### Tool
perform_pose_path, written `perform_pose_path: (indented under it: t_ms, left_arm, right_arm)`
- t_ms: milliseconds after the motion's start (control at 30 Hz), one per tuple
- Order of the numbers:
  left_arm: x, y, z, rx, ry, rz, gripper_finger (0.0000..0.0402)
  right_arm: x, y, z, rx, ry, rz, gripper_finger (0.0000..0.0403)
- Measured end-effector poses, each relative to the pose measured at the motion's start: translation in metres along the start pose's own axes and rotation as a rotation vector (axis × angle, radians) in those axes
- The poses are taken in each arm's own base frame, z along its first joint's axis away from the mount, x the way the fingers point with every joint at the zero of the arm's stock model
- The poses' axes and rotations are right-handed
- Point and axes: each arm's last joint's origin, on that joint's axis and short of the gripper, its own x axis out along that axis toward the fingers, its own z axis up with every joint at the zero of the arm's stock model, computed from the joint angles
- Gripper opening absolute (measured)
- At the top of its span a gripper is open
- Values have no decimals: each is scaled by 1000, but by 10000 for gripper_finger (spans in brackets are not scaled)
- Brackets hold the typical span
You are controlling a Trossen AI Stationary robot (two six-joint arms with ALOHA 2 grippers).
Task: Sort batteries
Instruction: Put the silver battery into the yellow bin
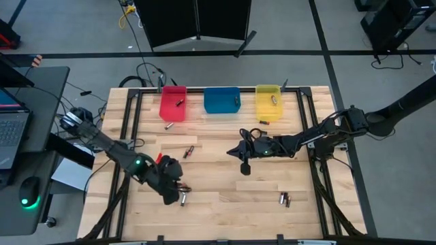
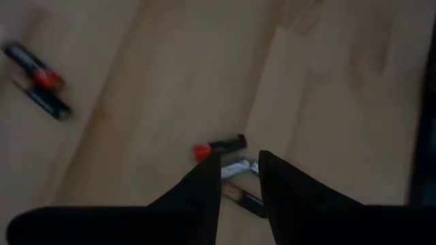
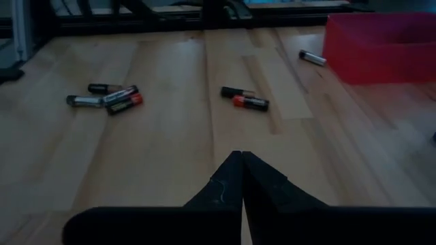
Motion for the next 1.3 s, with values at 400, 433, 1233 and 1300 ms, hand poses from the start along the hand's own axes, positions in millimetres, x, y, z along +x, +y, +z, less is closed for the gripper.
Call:
perform_pose_path:
  t_ms: [400,433,1233,1300]
  left_arm:
    - [-2,-21,-23,-227,3,-12,106]
    - [-1,-25,-25,-230,8,-11,106]
    - [71,-81,-25,-435,210,127,138]
    - [73,-79,-22,-441,222,146,154]
  right_arm:
    - [0,-2,1,-63,-3,-7,19]
    - [0,-3,1,-65,-3,-8,19]
    - [2,-16,2,-89,0,4,24]
    - [2,-16,2,-89,0,6,24]
